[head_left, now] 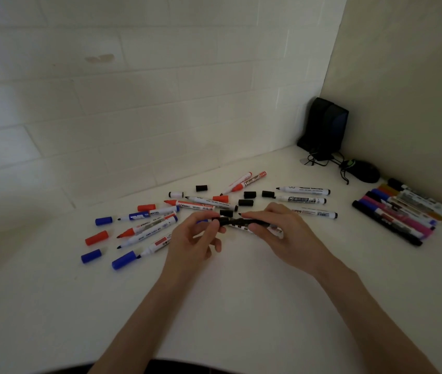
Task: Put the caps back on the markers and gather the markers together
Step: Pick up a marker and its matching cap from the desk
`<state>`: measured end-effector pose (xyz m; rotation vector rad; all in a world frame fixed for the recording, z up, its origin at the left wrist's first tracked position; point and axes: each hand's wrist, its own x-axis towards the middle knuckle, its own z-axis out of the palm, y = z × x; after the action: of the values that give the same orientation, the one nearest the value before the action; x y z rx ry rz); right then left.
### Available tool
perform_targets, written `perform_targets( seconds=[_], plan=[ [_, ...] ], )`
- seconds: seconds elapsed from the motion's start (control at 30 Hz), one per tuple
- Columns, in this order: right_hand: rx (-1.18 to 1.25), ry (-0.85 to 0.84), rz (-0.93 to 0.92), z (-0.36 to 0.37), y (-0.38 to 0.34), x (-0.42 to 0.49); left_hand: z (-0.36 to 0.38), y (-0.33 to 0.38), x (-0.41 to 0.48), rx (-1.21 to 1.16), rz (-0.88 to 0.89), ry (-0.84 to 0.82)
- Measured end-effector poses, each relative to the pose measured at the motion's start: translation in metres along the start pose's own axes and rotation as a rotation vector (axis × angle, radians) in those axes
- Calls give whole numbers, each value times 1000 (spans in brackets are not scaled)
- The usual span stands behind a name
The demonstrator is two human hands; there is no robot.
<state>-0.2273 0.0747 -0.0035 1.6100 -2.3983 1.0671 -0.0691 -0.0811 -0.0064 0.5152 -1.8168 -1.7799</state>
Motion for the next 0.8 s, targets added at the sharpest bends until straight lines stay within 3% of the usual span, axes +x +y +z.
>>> perform_targets(
  seconds=[0.7,0.8],
  plan=[
    [-117,114,-95,6,-9,-6,-3,-7,-2,243,127,-35],
    [-130,131,-119,8,-8,-7,-4,-9,-2,391,182,-53]
  ],
)
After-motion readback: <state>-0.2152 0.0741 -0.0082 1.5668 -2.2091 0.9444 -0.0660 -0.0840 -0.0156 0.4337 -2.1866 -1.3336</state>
